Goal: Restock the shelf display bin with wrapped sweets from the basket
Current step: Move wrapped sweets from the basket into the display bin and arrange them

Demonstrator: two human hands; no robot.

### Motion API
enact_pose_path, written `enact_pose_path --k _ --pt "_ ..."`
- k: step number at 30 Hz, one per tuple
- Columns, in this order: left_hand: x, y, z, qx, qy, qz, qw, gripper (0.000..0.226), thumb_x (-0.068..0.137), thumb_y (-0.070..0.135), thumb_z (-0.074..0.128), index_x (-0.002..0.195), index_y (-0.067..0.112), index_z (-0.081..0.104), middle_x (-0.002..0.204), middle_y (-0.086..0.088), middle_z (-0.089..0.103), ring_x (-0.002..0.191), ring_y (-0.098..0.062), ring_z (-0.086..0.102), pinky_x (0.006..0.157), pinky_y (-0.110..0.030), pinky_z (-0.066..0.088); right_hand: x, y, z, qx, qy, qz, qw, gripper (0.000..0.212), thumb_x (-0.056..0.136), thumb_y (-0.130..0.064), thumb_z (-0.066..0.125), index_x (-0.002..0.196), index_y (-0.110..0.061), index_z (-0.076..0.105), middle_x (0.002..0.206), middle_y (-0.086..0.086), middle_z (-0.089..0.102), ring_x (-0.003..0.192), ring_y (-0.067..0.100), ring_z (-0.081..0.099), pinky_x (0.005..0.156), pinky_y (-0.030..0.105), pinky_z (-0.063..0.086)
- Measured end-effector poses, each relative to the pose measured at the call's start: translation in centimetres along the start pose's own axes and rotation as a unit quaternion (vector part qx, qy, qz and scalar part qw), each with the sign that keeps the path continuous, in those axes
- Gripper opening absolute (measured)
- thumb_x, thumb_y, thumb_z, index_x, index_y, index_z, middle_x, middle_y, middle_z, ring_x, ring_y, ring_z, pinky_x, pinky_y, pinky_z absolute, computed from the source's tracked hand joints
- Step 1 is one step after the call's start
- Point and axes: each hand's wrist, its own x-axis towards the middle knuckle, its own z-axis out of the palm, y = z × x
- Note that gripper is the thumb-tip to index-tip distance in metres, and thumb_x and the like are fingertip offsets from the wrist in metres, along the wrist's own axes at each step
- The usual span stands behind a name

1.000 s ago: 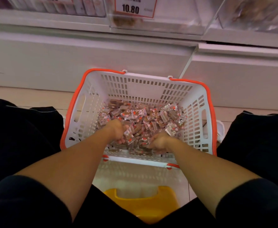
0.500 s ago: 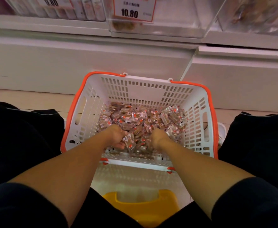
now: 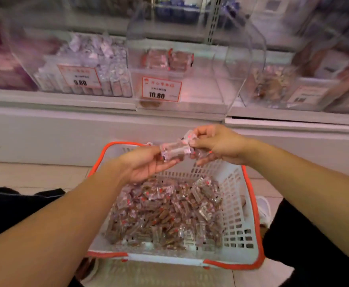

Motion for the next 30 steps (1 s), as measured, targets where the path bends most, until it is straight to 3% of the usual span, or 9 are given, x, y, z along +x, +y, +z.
enact_pose_path --k 2,5,7,12,16,23,25,27,30 --pt "-1.9 3.6 2.8 -0.010 -0.071 -0.011 0.997 0.032 0.088 0.006 0.050 0.117 -0.003 0.060 0.109 -0.023 0.070 0.086 -0.026 0.074 0.068 -0.026 0.060 -1.4 -2.5 -0.7 0.043 0.052 -0.054 0.996 0.007 0.099 -0.005 0.054 0.101 -0.010 0.059 0.076 0.005 0.065 0.068 0.013 0.067 0.069 0.039 0.060" --pt "-4.7 7.7 5.4 0.006 -0.136 -0.037 0.990 0.044 0.087 0.008 0.044 0.127 -0.005 0.057 0.116 -0.032 0.065 0.093 -0.033 0.072 0.074 -0.031 0.060 -3.3 -5.2 -2.0 0.030 0.101 -0.110 0.988 0.011 0.098 -0.004 0.055 0.106 0.003 0.058 0.080 0.013 0.063 0.069 0.017 0.066 0.061 0.038 0.062" --pt "-6.3 9.5 6.1 0.010 -0.155 -0.069 0.985 0.046 0.086 0.008 0.038 0.121 -0.006 0.064 0.116 -0.037 0.062 0.090 -0.035 0.072 0.076 -0.035 0.061 -4.2 -6.4 -2.7 0.006 0.115 -0.134 0.984 0.012 0.096 -0.003 0.058 0.105 0.004 0.060 0.081 0.013 0.064 0.068 0.018 0.068 0.057 0.036 0.061" --pt "-8.3 9.9 6.5 0.091 -0.149 -0.080 0.981 0.045 0.086 0.015 0.038 0.121 -0.001 0.061 0.115 -0.026 0.065 0.084 -0.028 0.070 0.070 -0.040 0.061 -4.3 -7.6 -1.8 -0.093 0.120 -0.195 0.969 0.014 0.095 -0.004 0.062 0.086 -0.014 0.066 0.075 0.002 0.065 0.067 0.019 0.069 0.053 0.037 0.060" --pt "-8.2 9.4 7.7 0.124 -0.163 -0.067 0.976 0.037 0.095 0.040 0.048 0.109 0.012 0.067 0.096 -0.014 0.064 0.080 -0.023 0.066 0.066 -0.037 0.060 -3.2 -7.9 -1.3 -0.179 0.137 -0.226 0.948 0.013 0.093 -0.009 0.065 0.085 -0.019 0.066 0.078 0.011 0.067 0.069 0.022 0.069 0.051 0.032 0.059" --pt "-7.3 8.5 7.5 0.129 -0.092 -0.005 0.987 0.039 0.080 0.026 0.062 0.111 0.002 0.060 0.084 -0.013 0.065 0.070 -0.020 0.067 0.059 -0.030 0.057 -4.0 -9.6 -3.6 -0.277 0.181 -0.249 0.910 0.019 0.088 -0.008 0.070 0.102 -0.020 0.076 0.091 -0.006 0.069 0.074 0.011 0.068 0.060 0.024 0.059" --pt "-7.1 8.8 7.5 0.119 -0.067 0.017 0.990 0.039 0.078 0.024 0.063 0.110 0.001 0.060 0.085 -0.013 0.063 0.072 -0.019 0.066 0.065 -0.031 0.060 -4.9 -10.0 -5.0 -0.269 0.097 -0.215 0.934 0.024 0.087 -0.006 0.071 0.107 -0.019 0.075 0.092 -0.005 0.072 0.076 0.011 0.070 0.064 0.023 0.058" --pt "-6.9 8.9 7.5 0.093 -0.062 0.027 0.993 0.043 0.078 0.020 0.063 0.116 -0.001 0.059 0.091 -0.016 0.062 0.079 -0.022 0.066 0.077 -0.037 0.061 -5.5 -9.7 -5.0 -0.174 0.008 -0.180 0.968 0.031 0.078 -0.003 0.076 0.107 -0.015 0.072 0.090 0.003 0.076 0.080 0.020 0.074 0.064 0.025 0.059" --pt "-7.2 8.8 7.7 0.061 -0.090 0.024 0.994 0.045 0.082 0.013 0.060 0.122 -0.007 0.058 0.106 -0.022 0.067 0.092 -0.027 0.068 0.088 -0.044 0.057 -4.9 -8.4 -3.4 -0.095 0.059 -0.196 0.974 0.038 0.065 -0.008 0.082 0.101 -0.014 0.070 0.083 0.012 0.075 0.078 0.027 0.074 0.065 0.030 0.061"
